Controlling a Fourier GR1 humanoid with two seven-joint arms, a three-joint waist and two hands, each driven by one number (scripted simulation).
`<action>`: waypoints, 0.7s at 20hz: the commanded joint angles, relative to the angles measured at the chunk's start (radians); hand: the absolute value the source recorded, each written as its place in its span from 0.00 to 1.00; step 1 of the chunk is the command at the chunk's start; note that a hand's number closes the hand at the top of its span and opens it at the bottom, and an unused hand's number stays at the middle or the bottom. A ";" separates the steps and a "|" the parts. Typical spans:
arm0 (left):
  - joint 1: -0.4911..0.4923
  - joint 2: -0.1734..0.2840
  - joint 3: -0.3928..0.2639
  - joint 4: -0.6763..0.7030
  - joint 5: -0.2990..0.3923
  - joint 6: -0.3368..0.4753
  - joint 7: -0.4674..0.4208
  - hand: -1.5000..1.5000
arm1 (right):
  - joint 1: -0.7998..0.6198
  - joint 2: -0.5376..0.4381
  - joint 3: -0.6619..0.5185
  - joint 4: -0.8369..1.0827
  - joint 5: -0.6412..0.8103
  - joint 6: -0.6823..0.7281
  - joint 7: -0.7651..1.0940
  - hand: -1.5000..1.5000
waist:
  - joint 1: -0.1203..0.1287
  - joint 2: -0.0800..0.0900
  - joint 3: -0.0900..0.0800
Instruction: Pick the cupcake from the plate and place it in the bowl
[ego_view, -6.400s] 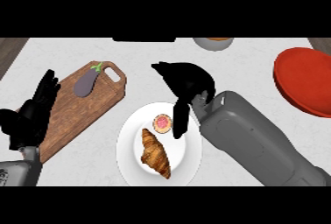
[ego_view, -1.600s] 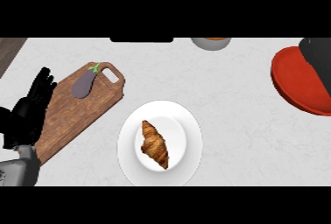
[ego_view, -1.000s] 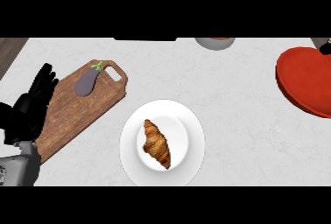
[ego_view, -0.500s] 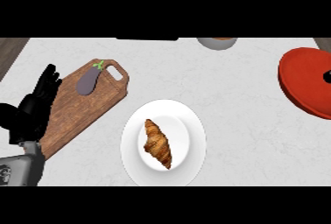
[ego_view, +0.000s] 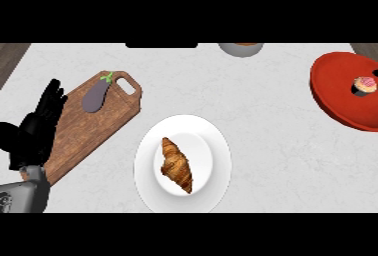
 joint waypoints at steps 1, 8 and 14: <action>0.043 -0.001 0.005 -0.030 0.005 -0.002 -0.005 0.50 | 0.035 -0.013 -0.159 -0.118 -0.153 -0.083 -0.169 0.00 | -0.009 -0.009 0.001; 0.102 0.025 0.033 -0.091 0.026 -0.027 0.013 0.50 | 0.295 -0.037 -0.309 -0.315 -0.341 0.071 -0.243 0.00 | -0.023 -0.017 -0.005; 0.072 0.011 0.025 -0.052 0.000 -0.002 0.014 0.50 | 0.625 0.028 -0.380 -0.601 -0.470 0.222 -0.265 0.00 | -0.053 -0.021 -0.006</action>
